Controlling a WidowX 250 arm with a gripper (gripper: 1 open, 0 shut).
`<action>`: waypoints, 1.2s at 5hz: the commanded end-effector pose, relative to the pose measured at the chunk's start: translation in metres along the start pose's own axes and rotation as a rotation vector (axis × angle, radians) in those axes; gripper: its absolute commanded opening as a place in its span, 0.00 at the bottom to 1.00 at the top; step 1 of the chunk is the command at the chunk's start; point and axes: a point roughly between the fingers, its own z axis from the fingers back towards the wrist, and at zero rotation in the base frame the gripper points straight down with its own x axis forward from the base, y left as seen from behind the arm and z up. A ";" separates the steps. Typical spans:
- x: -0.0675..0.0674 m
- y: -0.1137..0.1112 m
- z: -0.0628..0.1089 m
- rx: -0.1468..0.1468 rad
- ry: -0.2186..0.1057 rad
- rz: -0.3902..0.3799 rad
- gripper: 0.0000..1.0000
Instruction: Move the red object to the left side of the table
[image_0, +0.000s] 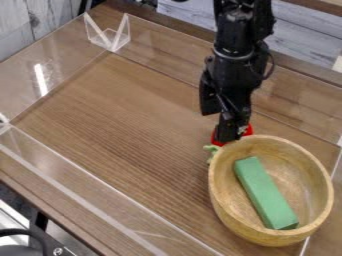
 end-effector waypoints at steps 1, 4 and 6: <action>0.008 0.010 0.014 0.026 -0.048 -0.033 1.00; 0.005 0.011 0.009 0.002 -0.039 0.014 1.00; 0.024 -0.001 -0.004 0.002 -0.030 0.158 0.00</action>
